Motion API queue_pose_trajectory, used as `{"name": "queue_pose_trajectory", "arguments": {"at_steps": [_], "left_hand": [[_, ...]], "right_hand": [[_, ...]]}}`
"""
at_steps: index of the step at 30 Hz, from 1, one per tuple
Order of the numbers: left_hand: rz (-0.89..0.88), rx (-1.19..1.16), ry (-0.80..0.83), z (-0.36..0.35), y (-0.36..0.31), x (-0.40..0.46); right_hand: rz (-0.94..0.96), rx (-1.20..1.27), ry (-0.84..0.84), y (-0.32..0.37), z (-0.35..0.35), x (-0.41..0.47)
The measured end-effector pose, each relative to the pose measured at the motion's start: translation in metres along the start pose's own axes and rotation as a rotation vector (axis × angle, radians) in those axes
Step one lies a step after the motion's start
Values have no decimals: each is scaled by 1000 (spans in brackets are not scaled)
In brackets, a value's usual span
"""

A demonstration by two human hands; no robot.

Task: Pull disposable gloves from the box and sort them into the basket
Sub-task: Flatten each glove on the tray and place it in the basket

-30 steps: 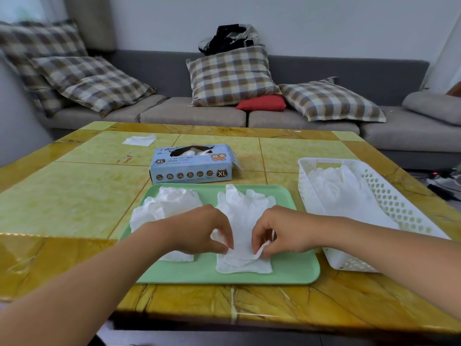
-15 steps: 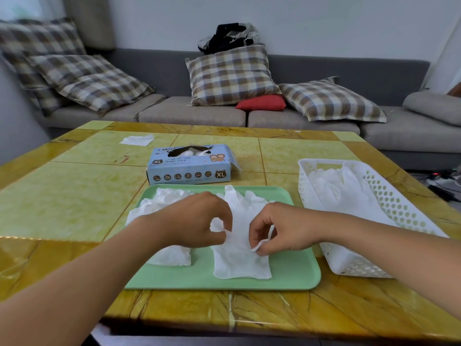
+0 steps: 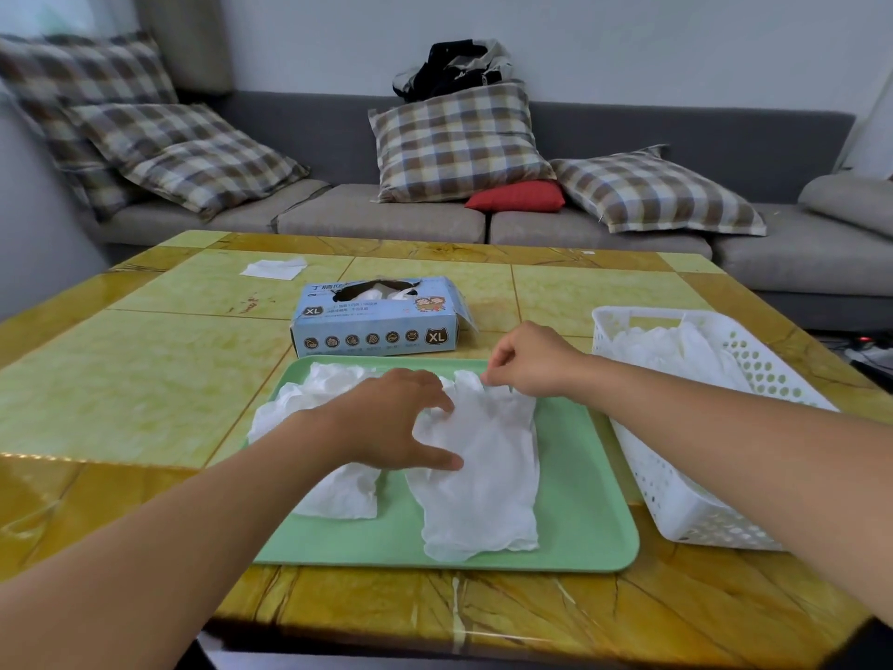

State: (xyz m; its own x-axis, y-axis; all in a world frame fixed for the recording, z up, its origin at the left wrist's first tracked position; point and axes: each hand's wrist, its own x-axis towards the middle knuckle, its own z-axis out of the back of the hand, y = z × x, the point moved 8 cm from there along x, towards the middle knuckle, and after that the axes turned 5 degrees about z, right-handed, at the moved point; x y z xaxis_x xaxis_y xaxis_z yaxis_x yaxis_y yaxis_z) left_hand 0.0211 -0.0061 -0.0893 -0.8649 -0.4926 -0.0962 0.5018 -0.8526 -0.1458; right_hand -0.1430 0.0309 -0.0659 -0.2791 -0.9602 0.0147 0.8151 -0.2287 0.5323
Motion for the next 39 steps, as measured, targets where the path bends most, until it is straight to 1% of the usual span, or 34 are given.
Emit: {"name": "queue_pose_trajectory", "arguments": {"at_steps": [1,3,6,8,12,14,16,18,19,20,21,23,24,25,26,28,30,34,36,37,38,39], "left_hand": [[0,20,60,-8,-1,3],[3,58,119,-16,-3,7],[25,65,126,-18,0,11],[38,76,144,-19,2,12],[57,97,159,-16,1,10],[69,95,168,-16,-1,9],[86,95,177,-16,-1,8],[94,95,155,-13,1,9],[92,84,130,-8,2,8],[76,62,92,-4,0,7],[44,34,32,3,-2,5],[-79,-65,-89,19,-14,-1],[-139,-145,-93,22,-21,-7],[-184,-213,-58,23,-27,-12],[-216,-253,14,20,-31,-16],[-237,-287,189,7,-35,-25],[-219,-296,310,-7,-34,-34],[-213,-314,305,-17,-30,-43],[-193,-307,344,-19,-29,-47],[-169,-307,369,-20,-29,-50],[-142,-303,372,-20,-28,-51],[-119,-298,340,-19,-27,-51]], "right_hand": [[-25,-37,22,-4,-5,4],[-54,-67,78,-10,-13,7],[-67,-84,166,-18,-18,9],[-43,-129,170,-20,-17,11],[-10,9,11,-22,0,19],[-36,59,-60,-25,7,24],[-49,25,-118,-27,11,26],[10,-13,-173,-19,21,22],[61,-32,-143,-10,26,16],[124,-65,-47,0,25,7],[196,-106,99,12,20,-3],[303,-160,408,34,-1,-39],[333,-177,526,40,-14,-60],[367,-202,600,45,-26,-77],[395,-233,643,46,-36,-91],[439,-265,654,42,-51,-107],[446,-249,597,35,-53,-112],[498,-226,490,35,-54,-114],[500,-235,453,35,-55,-111],[466,-216,446,34,-54,-108],[394,-145,456,30,-52,-105],[299,-18,474,25,-49,-102]]}}
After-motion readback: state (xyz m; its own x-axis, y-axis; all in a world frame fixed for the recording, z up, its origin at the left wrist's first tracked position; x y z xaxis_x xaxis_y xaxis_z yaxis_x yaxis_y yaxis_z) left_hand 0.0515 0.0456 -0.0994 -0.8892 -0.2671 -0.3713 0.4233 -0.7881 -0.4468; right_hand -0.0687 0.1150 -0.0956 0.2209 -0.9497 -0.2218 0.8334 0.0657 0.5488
